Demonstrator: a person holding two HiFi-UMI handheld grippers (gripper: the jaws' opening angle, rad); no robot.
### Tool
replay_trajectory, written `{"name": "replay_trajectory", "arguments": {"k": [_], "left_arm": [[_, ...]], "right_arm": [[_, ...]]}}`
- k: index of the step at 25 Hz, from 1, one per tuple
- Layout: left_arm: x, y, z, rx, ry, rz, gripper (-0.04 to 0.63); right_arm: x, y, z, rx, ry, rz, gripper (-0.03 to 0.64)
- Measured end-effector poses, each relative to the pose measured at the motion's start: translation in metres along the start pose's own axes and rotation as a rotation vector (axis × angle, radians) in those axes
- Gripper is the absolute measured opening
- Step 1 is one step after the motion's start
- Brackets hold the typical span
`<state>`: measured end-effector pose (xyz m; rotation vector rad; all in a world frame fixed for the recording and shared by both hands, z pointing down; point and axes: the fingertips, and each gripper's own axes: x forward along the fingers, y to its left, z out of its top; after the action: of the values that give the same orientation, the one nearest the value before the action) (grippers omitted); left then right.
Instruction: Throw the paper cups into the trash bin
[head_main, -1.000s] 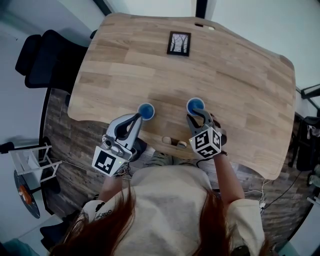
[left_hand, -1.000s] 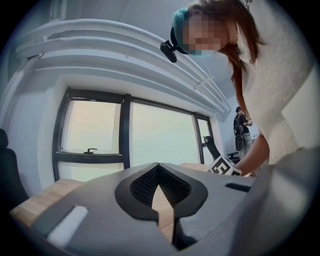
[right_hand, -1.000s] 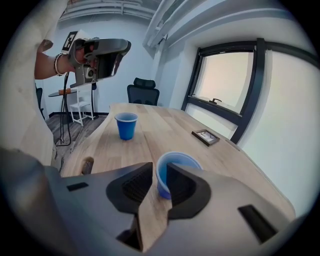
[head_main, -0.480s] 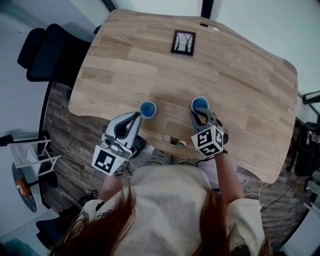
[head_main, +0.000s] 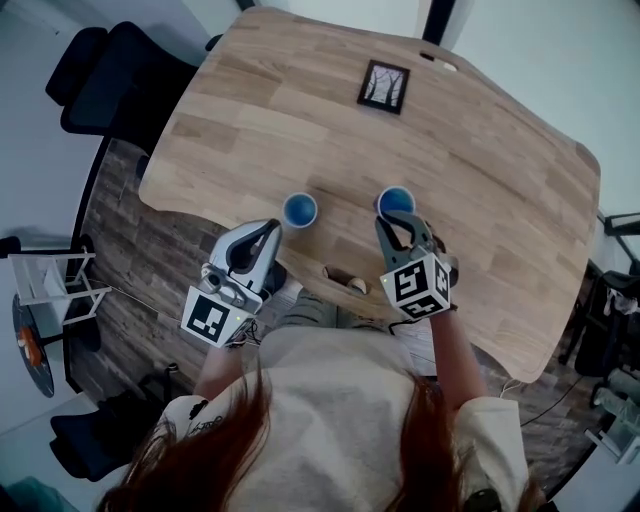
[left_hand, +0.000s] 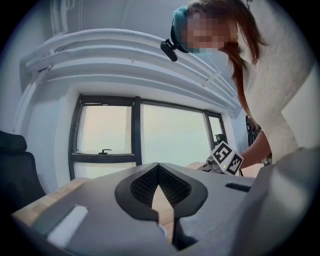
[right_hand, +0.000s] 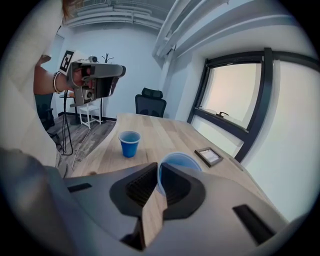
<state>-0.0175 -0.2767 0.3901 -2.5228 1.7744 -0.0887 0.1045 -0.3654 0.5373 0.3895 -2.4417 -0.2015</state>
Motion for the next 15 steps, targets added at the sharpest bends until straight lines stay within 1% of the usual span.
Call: {"name": "replay_trajectory", "arguments": {"k": [5,8,12,15], "left_arm": [[-0.012,0.004,0.0,0.004,0.005,0.019,0.003],[-0.022,0.013,-0.001,0.012,0.004,0.023,0.003],[-0.035,0.026,0.0,0.025,-0.005,-0.002,0.003],[-0.044,0.035,-0.002,0.026,-0.005,-0.019,0.003]], "right_arm": [[0.003,0.007,0.026,-0.061,-0.035,0.025,0.034],[0.005,0.014,0.042,-0.075,-0.048,0.024,0.034],[0.01,0.025,0.06,-0.069,-0.059,0.016,0.034],[0.015,0.035,0.071,-0.09,-0.057,-0.002,0.034]]}}
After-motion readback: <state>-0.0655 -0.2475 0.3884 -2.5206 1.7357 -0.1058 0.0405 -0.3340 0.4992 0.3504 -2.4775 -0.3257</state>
